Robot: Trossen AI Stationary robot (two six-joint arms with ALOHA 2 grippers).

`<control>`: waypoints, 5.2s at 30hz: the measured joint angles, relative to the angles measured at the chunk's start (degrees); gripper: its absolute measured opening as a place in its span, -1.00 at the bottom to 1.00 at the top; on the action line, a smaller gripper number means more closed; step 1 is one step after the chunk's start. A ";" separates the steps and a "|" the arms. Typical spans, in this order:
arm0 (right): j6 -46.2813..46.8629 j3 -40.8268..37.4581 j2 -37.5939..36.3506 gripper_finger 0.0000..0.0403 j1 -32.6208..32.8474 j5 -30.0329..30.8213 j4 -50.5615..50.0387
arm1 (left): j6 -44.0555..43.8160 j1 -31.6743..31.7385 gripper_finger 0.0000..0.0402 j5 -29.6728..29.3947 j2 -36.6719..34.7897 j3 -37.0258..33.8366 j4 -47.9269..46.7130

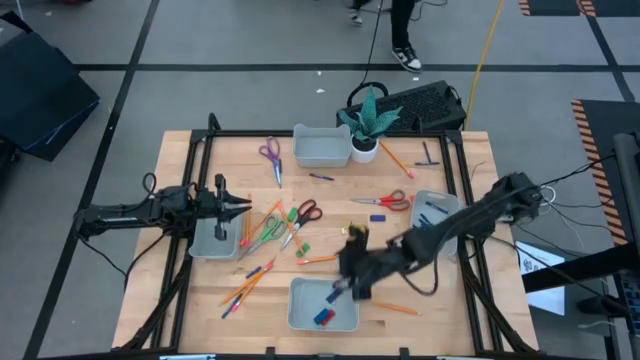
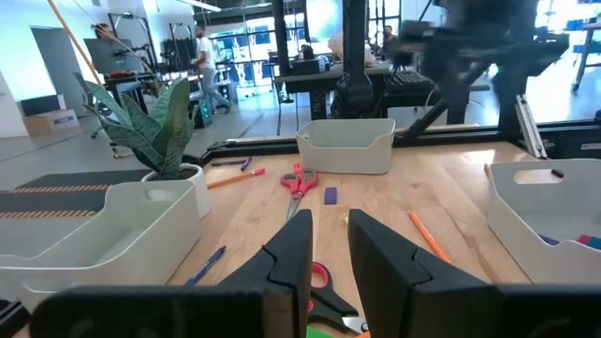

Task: Sort crayons/erasers/pens/pencils in bins
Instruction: Put the dark blue eraser into the bottom gray bin, then put the yellow eraser into the bottom gray bin

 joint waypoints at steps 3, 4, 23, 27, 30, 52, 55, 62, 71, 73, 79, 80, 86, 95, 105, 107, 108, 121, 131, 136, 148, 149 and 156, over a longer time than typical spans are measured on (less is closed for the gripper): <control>-0.70 -4.04 -3.55 0.01 -3.56 0.42 -2.60 | 0.00 0.00 -0.62 0.00 -0.01 0.02 0.00; -0.74 -5.87 -4.81 0.01 -5.10 -0.08 -2.90 | 0.00 -0.02 -0.62 0.00 -0.01 0.02 0.00; -11.94 -29.28 -11.22 -0.06 -30.35 -14.95 2.87 | 0.00 -0.01 -0.62 0.00 -0.02 0.02 0.01; -12.68 -34.20 -11.21 -0.11 -31.87 -19.30 9.47 | 0.00 -0.01 -0.62 0.00 -0.01 0.02 0.00; -12.64 -37.62 -11.22 -0.14 -32.27 -20.07 13.82 | 0.00 -0.01 -0.62 0.00 -0.02 0.01 0.00; -14.16 -44.35 -11.90 -0.64 -31.15 -19.33 22.06 | 0.00 -0.01 -0.62 0.00 0.00 0.00 0.00; -13.27 -44.39 -12.50 -0.61 -28.69 -19.82 24.02 | 0.00 0.00 -0.62 0.00 0.00 0.02 0.00; -8.17 -37.82 -13.97 -0.60 -18.63 -19.01 24.77 | 0.00 0.00 -0.62 0.00 0.00 0.02 -0.08; -8.51 -19.03 -8.27 -0.60 -0.21 -9.53 25.65 | 0.00 0.00 -0.62 0.03 -0.02 0.02 -0.05; -9.44 -14.19 -4.54 -0.60 2.58 -9.21 25.61 | 0.00 -0.01 -0.62 0.04 -0.02 0.01 -0.07; -10.51 0.62 9.10 -0.59 7.52 -9.59 25.41 | 0.00 -0.02 -0.62 0.07 -0.02 0.00 -0.06; -11.06 2.68 11.13 -0.59 8.01 -9.66 25.23 | 0.00 0.00 -0.62 0.07 -0.02 0.02 -0.04; -10.53 8.44 17.49 -0.59 9.19 -12.68 25.01 | 0.00 0.00 -0.62 0.09 0.00 0.02 -0.02; -5.16 2.30 17.61 -0.59 8.39 -8.01 24.20 | 0.00 -0.01 -0.62 0.08 -0.01 0.02 -0.02; -1.41 0.11 16.56 -0.17 8.25 -9.77 24.87 | 0.00 0.00 -0.62 0.05 -0.02 0.02 -0.02; -1.86 0.59 14.76 -0.05 8.02 -9.68 24.16 | 0.00 -0.01 -0.62 0.04 -0.02 0.02 -0.02; -2.30 0.70 13.56 0.00 7.67 -9.66 23.91 | 0.00 -0.01 -0.62 0.05 -0.01 0.02 -0.02; -11.94 -5.71 2.86 0.08 -10.00 -11.94 9.70 | 0.00 -0.02 -0.62 0.04 -0.01 0.01 -0.03; -14.69 -23.21 2.88 0.07 -17.61 -15.87 22.97 | 0.00 0.00 -0.62 0.02 -0.02 0.02 -0.02; -14.37 -27.84 2.88 0.07 -20.44 -16.87 26.21 | 0.00 0.00 -0.62 0.03 -0.01 0.01 -0.02; -18.53 -30.97 3.29 -0.07 -25.76 -21.87 31.92 | 0.00 0.00 -0.62 0.02 0.00 0.02 -0.02; -18.69 -31.35 3.29 -0.11 -26.08 -21.94 31.84 | 0.00 0.00 -0.62 0.02 -0.02 0.02 -0.02; -19.06 -33.12 3.23 -0.39 -27.43 -23.96 32.45 | 0.00 0.00 -0.62 0.02 -0.02 0.01 -0.02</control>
